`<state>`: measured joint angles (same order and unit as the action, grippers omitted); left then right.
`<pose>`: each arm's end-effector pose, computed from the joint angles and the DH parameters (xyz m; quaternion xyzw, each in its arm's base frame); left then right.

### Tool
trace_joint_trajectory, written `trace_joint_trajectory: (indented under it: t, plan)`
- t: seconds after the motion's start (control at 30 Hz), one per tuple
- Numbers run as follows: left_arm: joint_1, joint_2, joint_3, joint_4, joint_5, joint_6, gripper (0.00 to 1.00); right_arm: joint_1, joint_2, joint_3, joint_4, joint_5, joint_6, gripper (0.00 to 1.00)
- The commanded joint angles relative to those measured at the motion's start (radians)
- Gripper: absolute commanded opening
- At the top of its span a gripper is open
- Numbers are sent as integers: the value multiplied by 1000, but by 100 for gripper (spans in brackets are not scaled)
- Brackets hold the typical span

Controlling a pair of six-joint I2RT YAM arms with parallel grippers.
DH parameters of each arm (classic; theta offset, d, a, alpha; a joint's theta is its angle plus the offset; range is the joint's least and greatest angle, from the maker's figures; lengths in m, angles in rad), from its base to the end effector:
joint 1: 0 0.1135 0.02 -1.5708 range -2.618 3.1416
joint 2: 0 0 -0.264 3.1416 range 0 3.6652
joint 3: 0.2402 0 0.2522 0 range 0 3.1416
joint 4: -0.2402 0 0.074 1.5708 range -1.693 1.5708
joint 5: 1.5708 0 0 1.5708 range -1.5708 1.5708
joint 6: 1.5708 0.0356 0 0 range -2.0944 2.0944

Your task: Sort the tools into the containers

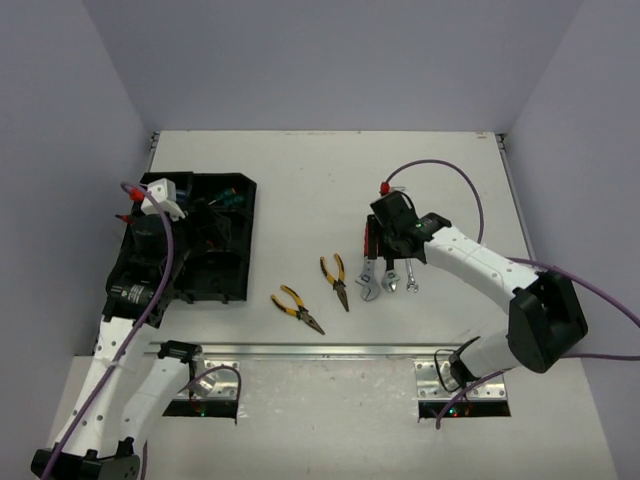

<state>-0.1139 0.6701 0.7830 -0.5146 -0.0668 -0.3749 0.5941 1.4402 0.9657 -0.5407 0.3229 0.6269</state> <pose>0.1498 -0.0147 0.3219 -0.1267 0.8240 -0.1064 0.5419 0.2448 0.1517 0.2251 0.0597 0.9483 0.0285 0.3104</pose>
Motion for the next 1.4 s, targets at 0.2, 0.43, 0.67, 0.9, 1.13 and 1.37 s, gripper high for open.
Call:
trace_joint_trajectory:
  t: [0.2,0.43,0.67,0.9,1.13,1.37]
  plan:
    - [-15,-20,-4,50,8,16,100,80,118,119,-5,-172,-100,60]
    - [-23,-17,-7,51,17,13,100,189,289,226,45,-196,-189,47]
    - [-24,-3,-8,54,22,15,100,225,451,367,36,-195,-259,44]
    - [-26,-2,-10,56,25,16,100,227,596,423,30,-204,-283,36]
    - [-32,2,-10,57,34,14,100,227,593,362,80,-235,-304,17]
    - [-38,13,-13,78,141,-4,100,227,452,272,176,-297,-356,0]
